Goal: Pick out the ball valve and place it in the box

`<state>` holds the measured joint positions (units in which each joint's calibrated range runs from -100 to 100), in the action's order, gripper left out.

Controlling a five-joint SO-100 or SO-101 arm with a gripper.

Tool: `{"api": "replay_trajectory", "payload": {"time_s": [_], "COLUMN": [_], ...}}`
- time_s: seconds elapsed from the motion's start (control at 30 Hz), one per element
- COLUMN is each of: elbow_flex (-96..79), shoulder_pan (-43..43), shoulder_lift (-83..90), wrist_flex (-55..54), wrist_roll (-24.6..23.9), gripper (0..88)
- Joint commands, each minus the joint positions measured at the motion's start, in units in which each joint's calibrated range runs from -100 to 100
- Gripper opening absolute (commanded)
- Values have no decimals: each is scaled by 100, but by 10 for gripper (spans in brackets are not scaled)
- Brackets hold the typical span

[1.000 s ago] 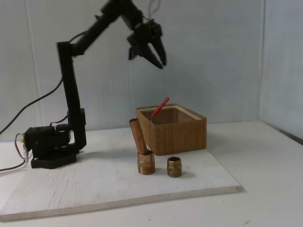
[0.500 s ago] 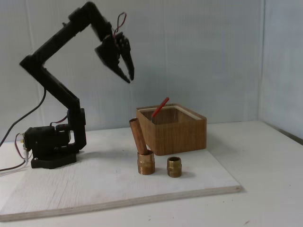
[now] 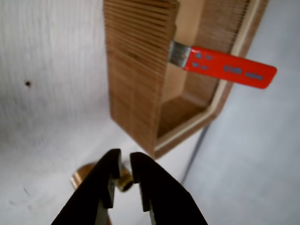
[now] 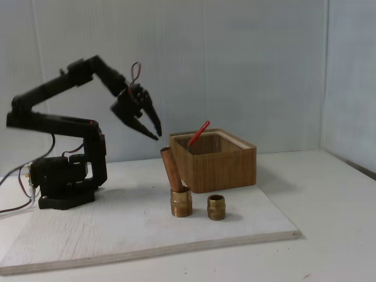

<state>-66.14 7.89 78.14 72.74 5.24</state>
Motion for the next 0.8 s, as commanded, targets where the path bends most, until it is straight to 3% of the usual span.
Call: {"api": "replay_trajectory", "payload": {"time_s": [0.0,0.17,0.57,0.77], "elbow_flex": [-625,-1653,-3242,-3359], "shoulder_pan": [-36,-36,-708,-723], "shoulder_lift": [982,2101,1999,1991], "wrist_flex": [-115,-141,-1441,-1321], "wrist_roll": [-7,19,29,29], "gripper": [6,6,6,6]}}
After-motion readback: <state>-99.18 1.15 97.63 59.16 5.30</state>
